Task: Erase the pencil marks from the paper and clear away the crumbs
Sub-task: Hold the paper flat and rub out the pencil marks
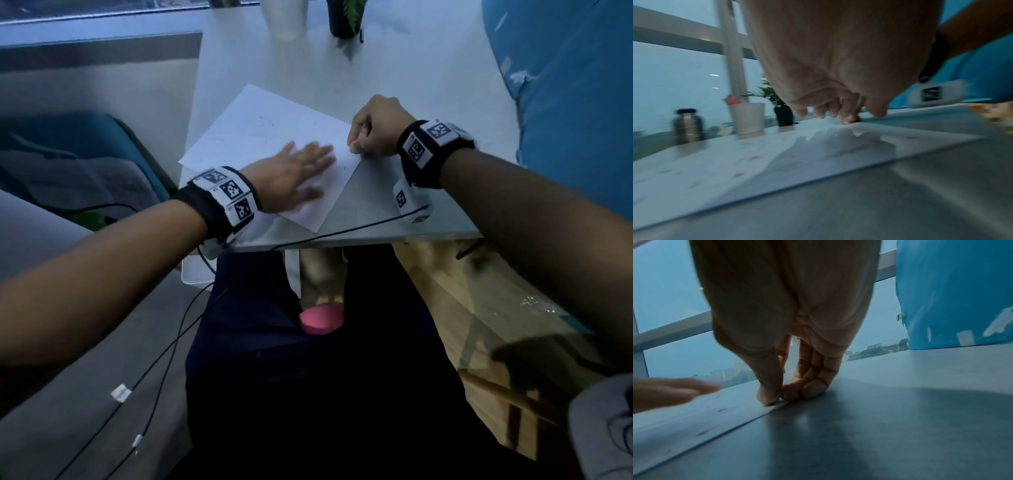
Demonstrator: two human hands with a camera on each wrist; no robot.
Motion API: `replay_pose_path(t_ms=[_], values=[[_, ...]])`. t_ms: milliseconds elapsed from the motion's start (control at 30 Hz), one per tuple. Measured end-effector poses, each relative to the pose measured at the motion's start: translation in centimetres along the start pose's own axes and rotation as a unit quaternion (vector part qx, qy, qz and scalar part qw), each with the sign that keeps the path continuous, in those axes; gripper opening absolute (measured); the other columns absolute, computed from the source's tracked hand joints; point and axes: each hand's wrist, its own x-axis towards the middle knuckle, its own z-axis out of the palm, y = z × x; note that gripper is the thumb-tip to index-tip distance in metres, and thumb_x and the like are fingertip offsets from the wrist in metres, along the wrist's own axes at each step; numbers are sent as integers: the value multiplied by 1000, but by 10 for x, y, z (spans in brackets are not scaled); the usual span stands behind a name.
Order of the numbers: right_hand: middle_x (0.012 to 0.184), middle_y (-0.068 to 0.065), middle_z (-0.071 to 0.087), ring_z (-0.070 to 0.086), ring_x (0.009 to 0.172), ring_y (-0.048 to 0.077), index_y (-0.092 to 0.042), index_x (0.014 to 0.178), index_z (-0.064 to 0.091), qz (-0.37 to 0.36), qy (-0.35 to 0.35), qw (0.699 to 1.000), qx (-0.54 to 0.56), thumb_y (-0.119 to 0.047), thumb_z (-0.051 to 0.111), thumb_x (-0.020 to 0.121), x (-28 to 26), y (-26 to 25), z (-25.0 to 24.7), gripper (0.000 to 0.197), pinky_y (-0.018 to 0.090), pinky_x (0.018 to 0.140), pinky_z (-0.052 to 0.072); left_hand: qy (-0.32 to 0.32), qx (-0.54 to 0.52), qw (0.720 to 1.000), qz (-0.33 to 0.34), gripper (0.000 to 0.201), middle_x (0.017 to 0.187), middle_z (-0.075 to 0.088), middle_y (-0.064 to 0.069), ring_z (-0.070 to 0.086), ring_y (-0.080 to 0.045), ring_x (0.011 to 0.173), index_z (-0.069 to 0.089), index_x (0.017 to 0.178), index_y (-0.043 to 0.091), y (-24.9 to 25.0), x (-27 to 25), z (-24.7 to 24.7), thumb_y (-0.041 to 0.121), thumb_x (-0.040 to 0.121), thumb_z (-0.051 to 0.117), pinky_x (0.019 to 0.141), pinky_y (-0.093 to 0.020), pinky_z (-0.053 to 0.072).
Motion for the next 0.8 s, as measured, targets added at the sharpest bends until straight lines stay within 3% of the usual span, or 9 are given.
replay_pose_path(t_ms=[67, 133, 267, 333, 367, 467, 567, 667, 800], values=[[74, 10, 74, 66, 62, 8, -12, 82, 77, -5, 6, 1000, -8, -8, 75, 75, 1, 1, 0, 8, 16, 64, 50, -41, 3, 996, 82, 86, 165, 0, -3, -1, -22, 151, 7, 158, 15, 24, -3, 12, 66, 91, 25, 117, -42, -2], [74, 10, 73, 63, 60, 4, -11, 83, 77, -7, 10, 1000, -14, -8, 75, 75, 2, 1, 0, 9, 20, 69, 54, -73, 13, 992, 99, 89, 165, -4, 0, -3, -21, 151, 2, 158, 20, 30, -4, 20, 71, 88, 22, 115, -43, -1], [75, 10, 74, 60, 56, 0, -10, 82, 77, -18, 16, 999, -27, -6, 72, 74, 1, -1, 0, 10, 28, 78, 58, -93, 6, 993, -70, 85, 163, -13, 1, -8, -24, 151, -5, 156, 29, -1, 2, 2, 76, 88, 13, 117, -53, -4], [73, 10, 73, 63, 59, 5, -10, 81, 76, -15, 17, 999, -23, -5, 72, 74, 0, -2, 0, 9, 29, 78, 59, -82, 33, 984, -152, 90, 163, -12, -4, -6, -25, 151, -4, 157, 21, -16, 3, -10, 76, 86, 11, 119, -51, -5], [72, 10, 73, 63, 58, 5, -10, 81, 76, -14, 17, 1000, -22, -5, 72, 75, 0, -2, 0, 9, 29, 79, 59, -68, 39, 986, -147, 94, 164, -10, -6, -6, -25, 151, -3, 157, 17, -18, 2, -13, 77, 86, 10, 119, -50, -6], [70, 7, 72, 62, 54, 0, -10, 80, 76, -14, 21, 1000, -15, -5, 72, 74, 0, -1, 1, 9, 28, 79, 59, -41, 35, 999, 8, 94, 164, -4, -3, -3, -21, 151, 4, 158, 18, 0, 4, -5, 78, 85, 8, 118, -43, -7], [73, 12, 73, 70, 70, 15, -9, 82, 77, -13, 18, 1000, -12, -5, 71, 75, -2, -3, 1, 10, 27, 76, 59, -77, 0, 991, 110, 81, 165, -3, 4, -4, -16, 151, 3, 158, 24, 21, 12, 12, 69, 92, 19, 117, -44, -5], [72, 9, 73, 72, 74, 18, -11, 80, 77, -5, 14, 1000, -8, -6, 73, 76, -3, -4, 1, 8, 24, 73, 58, -79, -22, 996, 45, 76, 164, -9, 5, -6, -17, 151, -1, 157, 29, 12, 22, 8, 67, 95, 20, 117, -50, -4], [69, 9, 73, 74, 72, 19, -11, 77, 76, 6, 10, 1000, 3, -6, 71, 75, -4, -5, 2, 8, 23, 71, 58, -106, 9, 985, -135, 82, 163, -15, 2, -7, -22, 151, -8, 156, 26, -15, 22, -15, 71, 93, 18, 119, -55, -2]])
